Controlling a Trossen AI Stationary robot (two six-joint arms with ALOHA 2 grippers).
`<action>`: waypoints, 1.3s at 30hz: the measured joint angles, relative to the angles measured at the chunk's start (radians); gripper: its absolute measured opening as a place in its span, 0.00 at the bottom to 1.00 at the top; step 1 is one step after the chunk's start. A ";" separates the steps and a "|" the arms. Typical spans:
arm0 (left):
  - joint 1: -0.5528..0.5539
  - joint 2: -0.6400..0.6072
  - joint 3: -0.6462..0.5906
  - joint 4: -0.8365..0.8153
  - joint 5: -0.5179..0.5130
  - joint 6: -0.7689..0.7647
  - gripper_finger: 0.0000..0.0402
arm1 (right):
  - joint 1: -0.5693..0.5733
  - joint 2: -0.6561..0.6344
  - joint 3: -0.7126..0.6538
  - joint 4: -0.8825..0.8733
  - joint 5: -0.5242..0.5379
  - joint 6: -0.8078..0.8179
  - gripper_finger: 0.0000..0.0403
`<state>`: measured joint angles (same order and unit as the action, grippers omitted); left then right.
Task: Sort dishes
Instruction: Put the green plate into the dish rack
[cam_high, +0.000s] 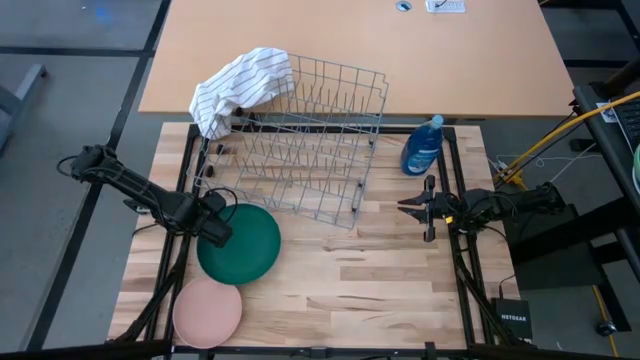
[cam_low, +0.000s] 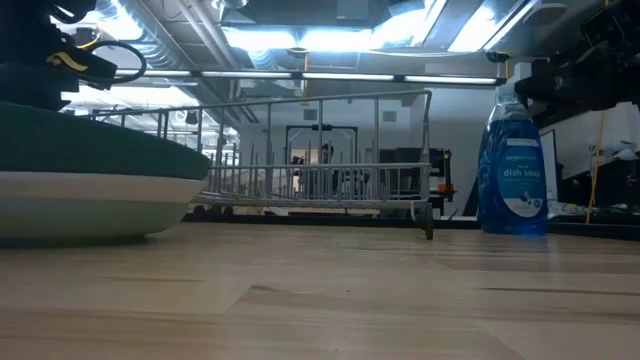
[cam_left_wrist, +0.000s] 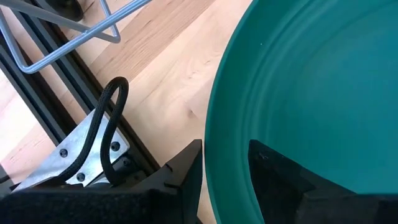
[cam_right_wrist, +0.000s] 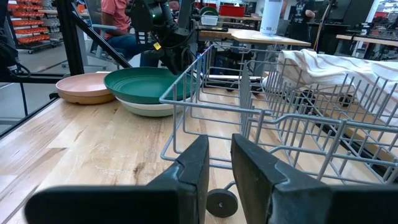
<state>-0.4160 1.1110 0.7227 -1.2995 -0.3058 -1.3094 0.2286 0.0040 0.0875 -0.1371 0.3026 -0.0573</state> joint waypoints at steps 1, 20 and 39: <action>0.000 0.000 0.000 0.000 0.000 0.000 0.30 | 0.000 0.000 0.000 0.000 0.000 0.000 0.18; 0.000 0.000 0.000 0.000 -0.011 -0.015 0.30 | 0.000 0.000 0.000 0.000 0.000 0.000 0.18; 0.000 0.000 0.000 0.000 -0.065 -0.077 0.30 | 0.000 0.000 0.000 0.000 0.000 0.000 0.18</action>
<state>-0.4162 1.1114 0.7227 -1.2990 -0.3706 -1.3862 0.2284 0.0040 0.0875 -0.1371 0.3026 -0.0570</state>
